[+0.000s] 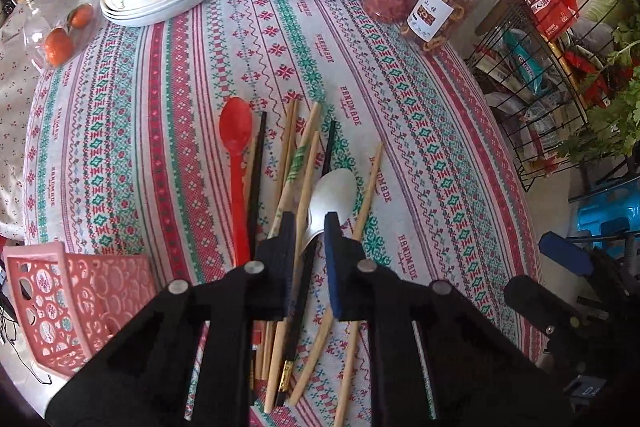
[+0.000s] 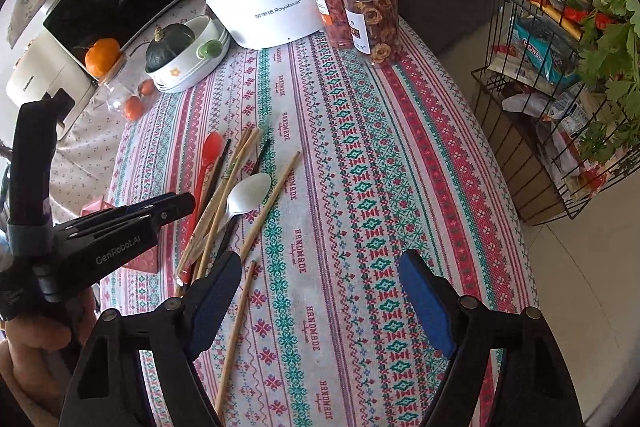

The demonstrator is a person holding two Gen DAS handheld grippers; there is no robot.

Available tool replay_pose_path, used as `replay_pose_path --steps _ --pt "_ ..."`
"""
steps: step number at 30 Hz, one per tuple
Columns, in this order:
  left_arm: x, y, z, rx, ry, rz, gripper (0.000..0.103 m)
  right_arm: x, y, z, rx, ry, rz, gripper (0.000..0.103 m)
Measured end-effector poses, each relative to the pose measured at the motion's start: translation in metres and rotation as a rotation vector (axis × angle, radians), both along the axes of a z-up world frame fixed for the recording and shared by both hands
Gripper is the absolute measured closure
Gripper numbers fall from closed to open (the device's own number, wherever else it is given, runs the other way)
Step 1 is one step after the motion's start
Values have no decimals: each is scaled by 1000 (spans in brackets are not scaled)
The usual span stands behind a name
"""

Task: Organize utensils
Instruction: 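Grasp a wooden chopstick with the left gripper while the right gripper grasps another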

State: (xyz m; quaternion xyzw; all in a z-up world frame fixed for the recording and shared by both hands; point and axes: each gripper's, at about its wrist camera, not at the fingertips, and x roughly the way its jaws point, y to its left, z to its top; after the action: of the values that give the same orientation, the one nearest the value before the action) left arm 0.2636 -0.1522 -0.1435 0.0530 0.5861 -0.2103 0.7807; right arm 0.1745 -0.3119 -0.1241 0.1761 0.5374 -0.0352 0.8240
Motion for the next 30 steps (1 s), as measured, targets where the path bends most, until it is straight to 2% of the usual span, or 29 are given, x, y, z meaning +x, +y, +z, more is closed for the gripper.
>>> replay_pose_path --steps 9,14,17,22,28,30 --pt "28 -25 -31 73 19 6 94 11 -12 -14 -28 31 -5 21" --pt "35 -32 -42 128 33 24 96 14 -14 -18 -28 38 -4 21" --pt "34 -32 -41 135 27 26 96 15 -14 -20 -31 46 -5 21" --pt "26 -24 -25 102 -28 16 97 19 -10 -25 -24 62 -1 21" --pt "-13 2 25 24 -133 -25 97 22 7 -33 22 82 44 21" --pt "-30 14 43 3 -174 -34 97 23 20 -39 33 99 82 26"
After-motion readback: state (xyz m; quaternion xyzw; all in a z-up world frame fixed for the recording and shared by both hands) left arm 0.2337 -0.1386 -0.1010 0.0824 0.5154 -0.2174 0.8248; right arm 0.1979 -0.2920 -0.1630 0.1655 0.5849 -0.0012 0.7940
